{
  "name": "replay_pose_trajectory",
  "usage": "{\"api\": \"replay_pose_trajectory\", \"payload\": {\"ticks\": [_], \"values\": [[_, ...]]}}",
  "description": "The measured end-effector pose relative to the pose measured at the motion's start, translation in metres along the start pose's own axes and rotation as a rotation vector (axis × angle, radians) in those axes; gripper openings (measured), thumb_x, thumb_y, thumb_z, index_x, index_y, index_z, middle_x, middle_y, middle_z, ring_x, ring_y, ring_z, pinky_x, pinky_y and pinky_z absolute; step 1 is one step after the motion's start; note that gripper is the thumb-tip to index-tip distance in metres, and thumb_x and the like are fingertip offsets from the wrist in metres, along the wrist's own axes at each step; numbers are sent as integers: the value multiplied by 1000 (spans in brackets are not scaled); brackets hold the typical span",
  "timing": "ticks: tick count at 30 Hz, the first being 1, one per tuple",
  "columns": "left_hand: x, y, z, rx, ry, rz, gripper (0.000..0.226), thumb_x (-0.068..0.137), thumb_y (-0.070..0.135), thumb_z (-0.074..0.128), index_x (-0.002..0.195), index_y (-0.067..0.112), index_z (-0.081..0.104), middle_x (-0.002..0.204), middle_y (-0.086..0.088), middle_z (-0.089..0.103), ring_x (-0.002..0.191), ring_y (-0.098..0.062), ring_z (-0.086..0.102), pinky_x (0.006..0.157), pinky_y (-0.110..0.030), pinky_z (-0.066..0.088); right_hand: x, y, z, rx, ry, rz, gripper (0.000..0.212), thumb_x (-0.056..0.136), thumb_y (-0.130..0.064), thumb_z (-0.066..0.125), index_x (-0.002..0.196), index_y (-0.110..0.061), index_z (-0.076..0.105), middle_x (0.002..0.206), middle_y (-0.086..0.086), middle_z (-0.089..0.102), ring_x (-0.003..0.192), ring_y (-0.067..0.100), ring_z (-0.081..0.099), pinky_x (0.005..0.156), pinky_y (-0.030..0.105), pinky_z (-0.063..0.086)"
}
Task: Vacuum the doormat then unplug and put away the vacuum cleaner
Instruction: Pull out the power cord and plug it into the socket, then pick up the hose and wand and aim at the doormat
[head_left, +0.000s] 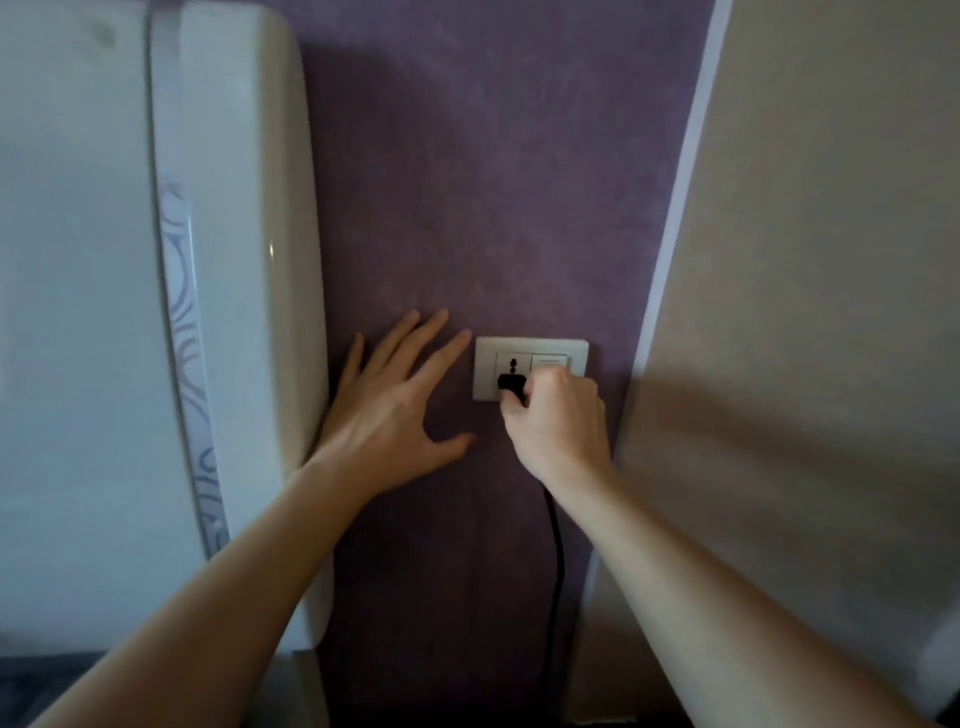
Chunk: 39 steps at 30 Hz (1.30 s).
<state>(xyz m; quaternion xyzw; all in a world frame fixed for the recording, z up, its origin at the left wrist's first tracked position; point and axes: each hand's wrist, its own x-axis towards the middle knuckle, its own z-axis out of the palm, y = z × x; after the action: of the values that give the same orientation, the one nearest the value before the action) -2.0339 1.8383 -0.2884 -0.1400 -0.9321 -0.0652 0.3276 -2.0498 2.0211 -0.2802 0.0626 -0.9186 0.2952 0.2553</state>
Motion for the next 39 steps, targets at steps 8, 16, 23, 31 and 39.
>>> {"api": "replay_pose_trajectory", "payload": {"ticks": [8,16,23,31,39], "values": [[-2,45,-25,-81,28,15,86,77,67,46,154,38,24,163,6,22,151,-18,20,118,-58,24,3,48,-52,163,-111,-212,27,87,-37,75,109,-21,75,104,-4,77,99,12,71,81,22,50],[61,117,-15,-161,91,192,68,80,50,54,143,24,50,141,5,54,127,-20,51,106,-47,43,30,111,-104,183,-40,-265,52,79,-52,60,121,-21,67,116,-2,71,109,18,66,95,37,52],[149,169,-78,-369,-116,145,63,79,48,55,136,21,55,127,-3,65,107,-30,64,85,-46,57,68,112,-251,53,-141,-46,53,82,-49,54,126,-21,66,122,-4,68,116,15,63,98,24,47],[217,246,-224,-518,-482,78,63,87,57,46,145,35,40,138,13,55,122,-8,54,93,-30,54,74,30,-429,-41,-217,142,48,91,-47,54,131,-22,61,123,-10,61,116,7,58,95,17,46],[189,307,-269,-770,-677,-29,41,92,26,63,132,23,57,119,10,63,105,-5,56,92,-23,47,-22,30,-506,-37,-170,456,42,94,-38,64,134,-27,58,127,-10,58,116,8,57,93,18,43]]}}
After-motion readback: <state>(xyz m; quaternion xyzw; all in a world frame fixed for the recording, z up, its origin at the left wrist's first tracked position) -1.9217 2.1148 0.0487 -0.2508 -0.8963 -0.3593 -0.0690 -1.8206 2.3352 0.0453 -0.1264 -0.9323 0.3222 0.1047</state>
